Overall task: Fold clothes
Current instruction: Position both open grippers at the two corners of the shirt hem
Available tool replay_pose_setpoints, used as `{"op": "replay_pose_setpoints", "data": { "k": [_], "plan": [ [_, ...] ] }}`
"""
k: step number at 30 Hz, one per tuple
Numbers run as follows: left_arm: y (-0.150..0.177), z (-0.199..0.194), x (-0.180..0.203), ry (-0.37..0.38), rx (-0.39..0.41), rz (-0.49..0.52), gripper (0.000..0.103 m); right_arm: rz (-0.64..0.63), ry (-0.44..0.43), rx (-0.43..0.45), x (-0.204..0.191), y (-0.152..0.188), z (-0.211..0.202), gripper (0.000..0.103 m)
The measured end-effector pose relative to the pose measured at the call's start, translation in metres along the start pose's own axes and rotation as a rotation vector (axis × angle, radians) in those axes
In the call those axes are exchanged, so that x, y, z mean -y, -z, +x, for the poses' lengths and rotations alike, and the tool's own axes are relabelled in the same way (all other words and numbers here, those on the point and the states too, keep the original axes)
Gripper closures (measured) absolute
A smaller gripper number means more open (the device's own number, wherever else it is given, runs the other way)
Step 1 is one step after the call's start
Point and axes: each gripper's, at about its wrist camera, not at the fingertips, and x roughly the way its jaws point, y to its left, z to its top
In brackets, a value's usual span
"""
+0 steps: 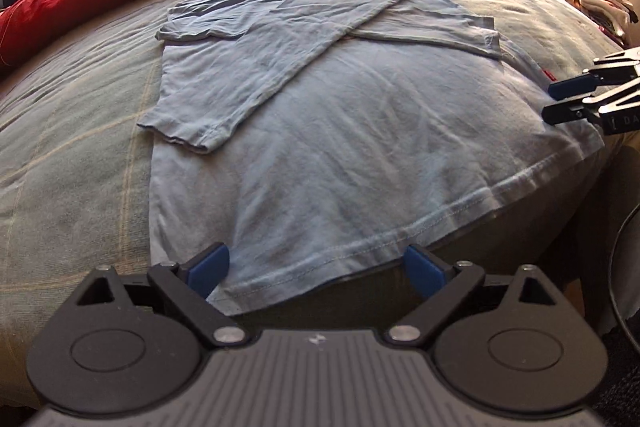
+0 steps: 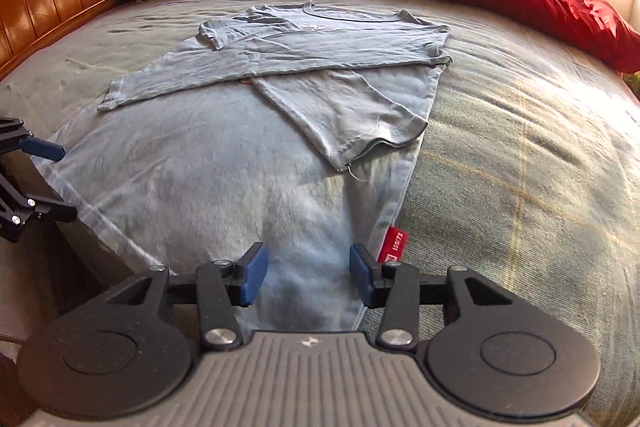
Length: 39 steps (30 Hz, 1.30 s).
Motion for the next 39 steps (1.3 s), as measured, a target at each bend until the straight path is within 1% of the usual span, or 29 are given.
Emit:
{"op": "replay_pose_setpoints", "data": {
  "k": [3, 5, 7, 10, 12, 15, 17, 18, 20, 21, 24, 26, 28, 30, 33, 34, 36, 39],
  "plan": [
    [-0.003, -0.009, 0.002, -0.020, 0.029, 0.015, 0.009, -0.009, -0.018, 0.026, -0.003, 0.000, -0.009, 0.052],
    [-0.010, -0.012, 0.001, 0.007, 0.059, -0.017, 0.009, -0.013, -0.041, 0.042, -0.007, -0.004, -0.010, 0.052],
    [-0.019, -0.009, 0.004, 0.038, 0.088, -0.051, 0.009, -0.019, -0.039, 0.063, -0.014, -0.008, -0.004, 0.052],
    [-0.026, -0.006, 0.012, 0.064, 0.110, -0.077, 0.009, 0.002, -0.029, 0.045, -0.019, -0.004, 0.003, 0.052],
    [-0.022, -0.001, 0.013, 0.090, 0.088, -0.093, 0.009, 0.021, -0.027, 0.041, -0.019, 0.005, 0.003, 0.050],
    [-0.005, 0.008, 0.014, 0.106, 0.009, -0.086, 0.009, 0.041, -0.018, 0.041, -0.016, 0.017, -0.003, 0.048],
    [0.001, 0.002, 0.018, 0.075, -0.006, -0.058, 0.009, 0.074, -0.020, 0.048, -0.013, 0.022, -0.007, 0.047],
    [0.000, -0.003, 0.020, 0.067, -0.026, -0.063, 0.009, 0.092, -0.023, 0.052, -0.011, 0.024, -0.010, 0.046],
    [-0.005, -0.013, 0.022, 0.083, -0.028, -0.092, 0.009, 0.119, -0.025, 0.067, -0.011, 0.027, -0.012, 0.045],
    [-0.010, -0.018, 0.025, 0.098, -0.001, -0.090, 0.009, 0.131, -0.027, 0.074, -0.010, 0.028, -0.013, 0.042],
    [-0.027, -0.030, 0.039, 0.126, 0.082, -0.066, 0.009, 0.135, -0.020, 0.083, -0.014, 0.033, -0.015, 0.040],
    [-0.036, -0.026, 0.049, 0.154, 0.092, -0.055, 0.008, 0.131, -0.016, 0.086, -0.016, 0.036, -0.017, 0.039],
    [-0.046, -0.019, 0.062, 0.184, 0.091, -0.047, 0.008, 0.145, -0.021, 0.092, -0.014, 0.039, -0.020, 0.035],
    [-0.050, -0.004, 0.075, 0.194, 0.066, -0.044, 0.008, 0.158, -0.024, 0.093, -0.012, 0.043, -0.020, 0.033],
    [-0.047, 0.019, 0.083, 0.225, -0.005, -0.096, 0.008, 0.156, -0.023, 0.090, -0.013, 0.044, -0.019, 0.033],
    [-0.045, 0.022, 0.085, 0.224, -0.019, -0.101, 0.008, 0.152, -0.021, 0.089, -0.013, 0.044, -0.019, 0.032],
    [-0.038, 0.019, 0.093, 0.197, -0.014, -0.050, 0.008, 0.152, -0.023, 0.090, -0.013, 0.044, -0.019, 0.031],
    [-0.030, 0.007, 0.092, 0.225, -0.039, -0.031, 0.008, 0.162, -0.034, 0.094, -0.013, 0.045, -0.017, 0.029]
  ]
}}
